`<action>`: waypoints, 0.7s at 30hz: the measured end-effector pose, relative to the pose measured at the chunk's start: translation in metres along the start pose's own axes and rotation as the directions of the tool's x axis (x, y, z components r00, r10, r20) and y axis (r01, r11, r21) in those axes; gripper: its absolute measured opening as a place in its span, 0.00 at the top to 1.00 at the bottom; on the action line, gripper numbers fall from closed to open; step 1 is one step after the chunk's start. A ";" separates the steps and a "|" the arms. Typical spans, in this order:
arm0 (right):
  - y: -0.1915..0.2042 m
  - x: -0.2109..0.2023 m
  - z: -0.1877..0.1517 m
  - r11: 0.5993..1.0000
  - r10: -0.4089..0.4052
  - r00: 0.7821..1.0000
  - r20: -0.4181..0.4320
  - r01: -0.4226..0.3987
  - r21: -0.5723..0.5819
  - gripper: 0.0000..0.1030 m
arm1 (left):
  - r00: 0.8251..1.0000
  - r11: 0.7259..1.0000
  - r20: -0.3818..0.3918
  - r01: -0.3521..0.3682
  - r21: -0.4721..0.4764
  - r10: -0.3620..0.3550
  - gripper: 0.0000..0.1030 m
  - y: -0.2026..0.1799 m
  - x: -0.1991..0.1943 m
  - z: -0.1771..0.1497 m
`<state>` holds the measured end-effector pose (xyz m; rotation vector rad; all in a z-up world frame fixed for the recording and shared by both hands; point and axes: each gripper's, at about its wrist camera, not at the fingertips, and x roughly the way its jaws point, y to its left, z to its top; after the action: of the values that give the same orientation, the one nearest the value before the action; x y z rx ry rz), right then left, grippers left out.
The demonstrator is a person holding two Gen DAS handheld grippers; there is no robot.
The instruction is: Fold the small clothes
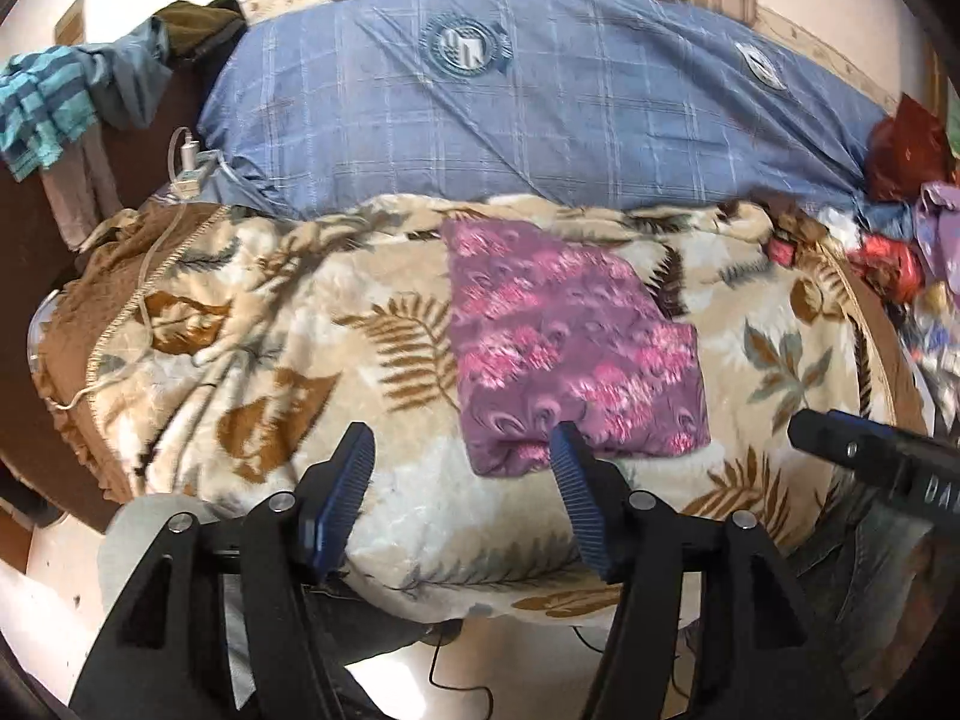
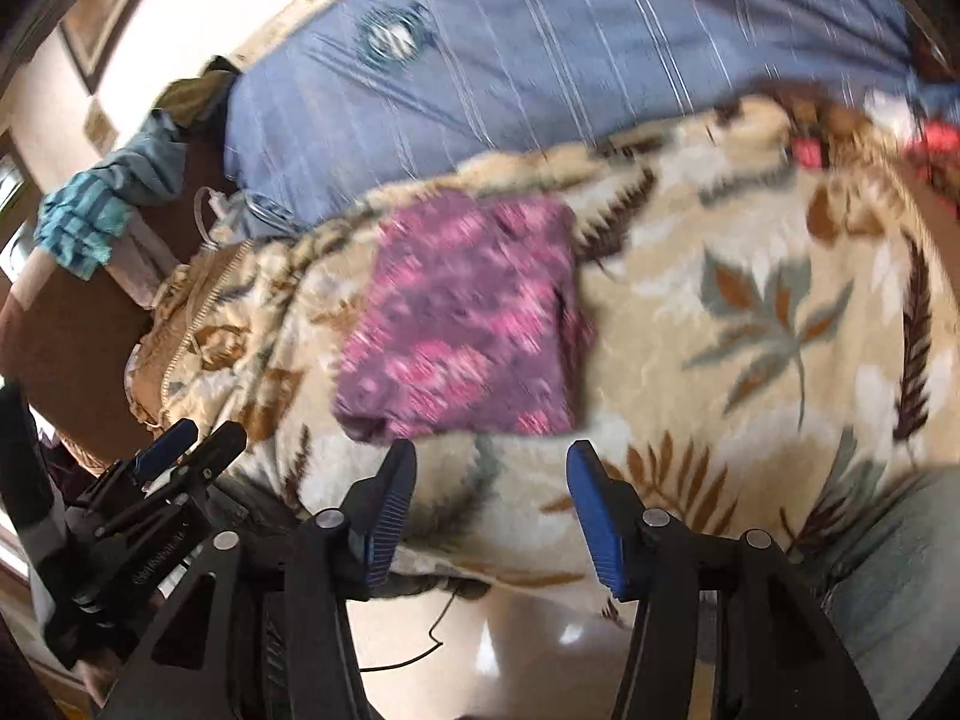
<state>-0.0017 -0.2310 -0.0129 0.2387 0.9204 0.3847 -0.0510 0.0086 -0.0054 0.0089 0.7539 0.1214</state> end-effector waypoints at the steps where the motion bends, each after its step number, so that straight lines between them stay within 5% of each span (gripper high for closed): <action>1: 0.005 -0.002 0.001 1.000 -0.005 1.000 0.012 0.005 -0.010 0.45 | 1.000 1.000 -0.010 -0.015 0.002 0.015 0.38 0.001 -0.002 0.004; 6: 0.024 -0.001 0.002 0.999 0.000 1.000 0.012 0.001 -0.049 0.45 | 0.998 0.998 -0.015 -0.059 -0.026 0.059 0.38 0.000 -0.011 0.000; 21: 0.020 -0.006 0.000 0.998 -0.059 0.998 0.036 0.060 -0.031 0.44 | 0.998 1.000 -0.055 -0.007 -0.028 0.006 0.37 -0.010 -0.003 -0.001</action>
<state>-0.0092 -0.2158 -0.0013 0.1874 0.8844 0.3392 -0.0526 -0.0014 -0.0044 -0.0186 0.8074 0.1386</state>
